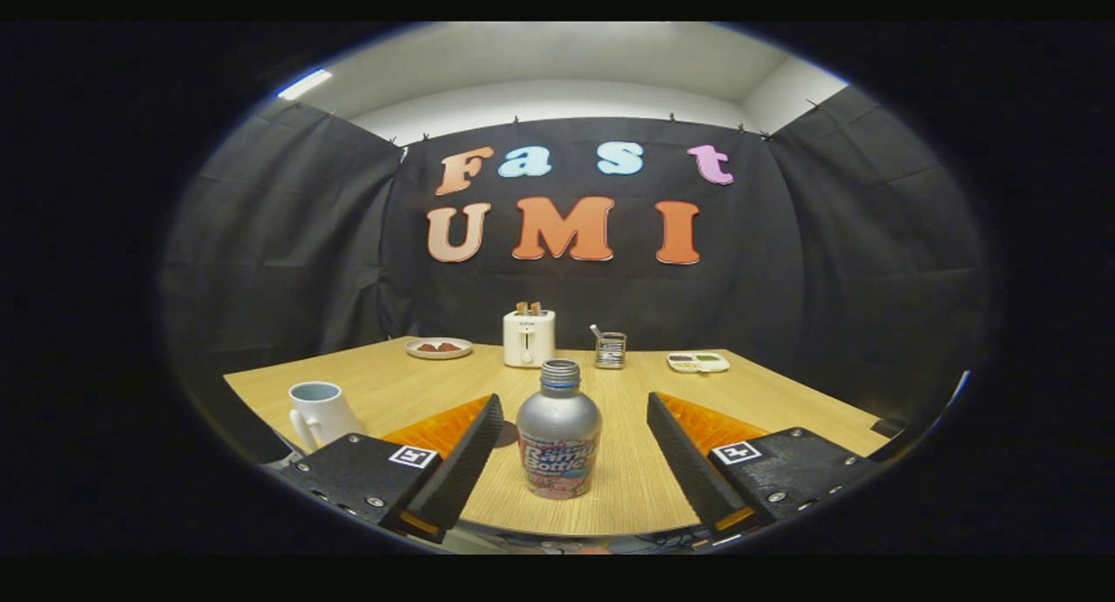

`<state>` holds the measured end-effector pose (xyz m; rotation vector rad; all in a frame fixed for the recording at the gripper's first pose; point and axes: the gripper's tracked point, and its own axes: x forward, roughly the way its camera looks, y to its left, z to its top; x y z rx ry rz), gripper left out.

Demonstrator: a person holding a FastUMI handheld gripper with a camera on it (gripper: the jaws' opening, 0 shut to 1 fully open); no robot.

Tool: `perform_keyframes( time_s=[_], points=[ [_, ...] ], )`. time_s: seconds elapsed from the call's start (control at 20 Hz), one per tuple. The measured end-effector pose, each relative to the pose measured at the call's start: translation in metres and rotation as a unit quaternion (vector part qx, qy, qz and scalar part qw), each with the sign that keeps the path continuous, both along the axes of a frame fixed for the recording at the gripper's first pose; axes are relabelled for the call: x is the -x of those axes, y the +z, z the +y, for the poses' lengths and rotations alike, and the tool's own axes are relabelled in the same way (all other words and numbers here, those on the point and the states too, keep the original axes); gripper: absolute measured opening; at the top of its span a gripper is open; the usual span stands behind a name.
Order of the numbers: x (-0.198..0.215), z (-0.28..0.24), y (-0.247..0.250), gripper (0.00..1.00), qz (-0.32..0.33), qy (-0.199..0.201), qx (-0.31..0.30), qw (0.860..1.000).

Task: Take the bottle from table, then pour the juice into the cup, finally place the bottle on the coaster

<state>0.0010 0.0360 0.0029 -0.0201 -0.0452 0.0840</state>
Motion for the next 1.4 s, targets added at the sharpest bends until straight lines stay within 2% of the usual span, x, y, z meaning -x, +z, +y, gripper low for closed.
perform_keyframes(
  time_s=[0.3, 0.8, 1.1, 1.2, 1.4],
  points=[
    [-0.006, 0.02, -0.016, 0.98, 0.018, 0.015, 0.017, 1.0],
    [-0.025, 0.009, -0.058, 0.99, 0.08, -0.017, 0.028, 0.996],
    [-0.034, 0.01, -0.087, 0.98, 0.125, -0.013, 0.019, 0.992],
    [-0.036, 0.01, -0.095, 0.95, 0.134, -0.017, 0.023, 0.991],
    [-0.037, 0.012, -0.104, 0.83, 0.149, -0.028, 0.024, 0.988]
  ],
)
